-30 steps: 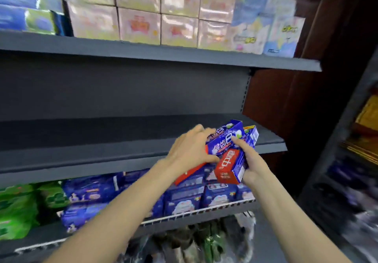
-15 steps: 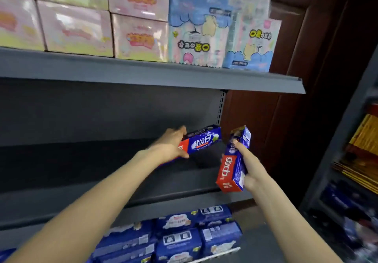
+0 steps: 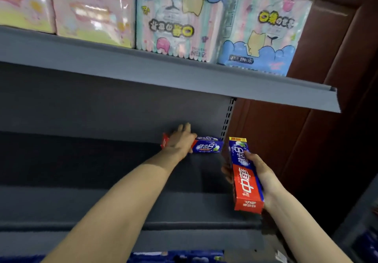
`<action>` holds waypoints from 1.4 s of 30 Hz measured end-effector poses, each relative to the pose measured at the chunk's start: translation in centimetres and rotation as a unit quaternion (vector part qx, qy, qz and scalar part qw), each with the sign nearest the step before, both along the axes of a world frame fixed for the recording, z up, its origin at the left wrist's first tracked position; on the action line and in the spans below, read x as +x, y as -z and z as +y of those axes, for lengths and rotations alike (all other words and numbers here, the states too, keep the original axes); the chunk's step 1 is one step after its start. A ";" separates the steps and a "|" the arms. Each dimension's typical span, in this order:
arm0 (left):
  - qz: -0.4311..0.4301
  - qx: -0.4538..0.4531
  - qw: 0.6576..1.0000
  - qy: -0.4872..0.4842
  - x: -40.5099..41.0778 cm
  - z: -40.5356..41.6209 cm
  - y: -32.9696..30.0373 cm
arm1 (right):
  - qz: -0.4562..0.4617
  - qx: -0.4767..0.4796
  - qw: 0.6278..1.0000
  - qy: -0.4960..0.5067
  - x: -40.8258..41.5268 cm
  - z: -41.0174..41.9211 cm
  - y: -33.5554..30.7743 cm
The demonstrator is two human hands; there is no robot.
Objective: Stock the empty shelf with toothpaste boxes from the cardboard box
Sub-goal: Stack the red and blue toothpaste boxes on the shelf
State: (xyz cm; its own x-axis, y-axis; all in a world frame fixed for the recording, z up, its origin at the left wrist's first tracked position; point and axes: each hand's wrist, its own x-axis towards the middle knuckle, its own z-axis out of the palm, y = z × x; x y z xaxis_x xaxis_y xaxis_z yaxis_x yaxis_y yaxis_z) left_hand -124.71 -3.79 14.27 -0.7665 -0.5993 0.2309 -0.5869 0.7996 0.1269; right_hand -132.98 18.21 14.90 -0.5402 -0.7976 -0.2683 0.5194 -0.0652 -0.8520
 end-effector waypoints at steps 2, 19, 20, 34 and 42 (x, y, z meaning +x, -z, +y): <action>-0.004 -0.008 1.000 -0.003 -0.4 -0.4 0.7 | 0.004 0.010 1.000 -0.010 -0.8 0.0 -0.1; 0.063 -0.038 0.995 -0.067 -1.4 -0.3 0.7 | 0.091 0.081 0.990 -0.067 -1.7 -1.9 -1.2; 0.116 -0.007 0.993 -0.030 -1.1 0.1 0.4 | 0.109 0.082 0.988 -0.072 -1.6 -2.2 -1.3; 0.180 0.438 0.878 0.075 6.7 4.9 -2.3 | 0.076 -0.115 0.990 0.023 0.9 -8.4 -0.2; 0.187 0.445 0.871 0.089 6.9 4.3 -1.2 | 0.074 -0.149 0.986 0.026 -0.3 -9.1 1.2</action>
State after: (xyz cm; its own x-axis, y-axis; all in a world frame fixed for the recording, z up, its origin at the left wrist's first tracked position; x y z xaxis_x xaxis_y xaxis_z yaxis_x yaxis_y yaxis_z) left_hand -117.85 0.50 15.43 -0.8363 -0.5482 -0.0107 -0.2484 0.3613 0.8988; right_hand -133.26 9.11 13.73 -0.5975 -0.7997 0.0586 0.3797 -0.3465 -0.8578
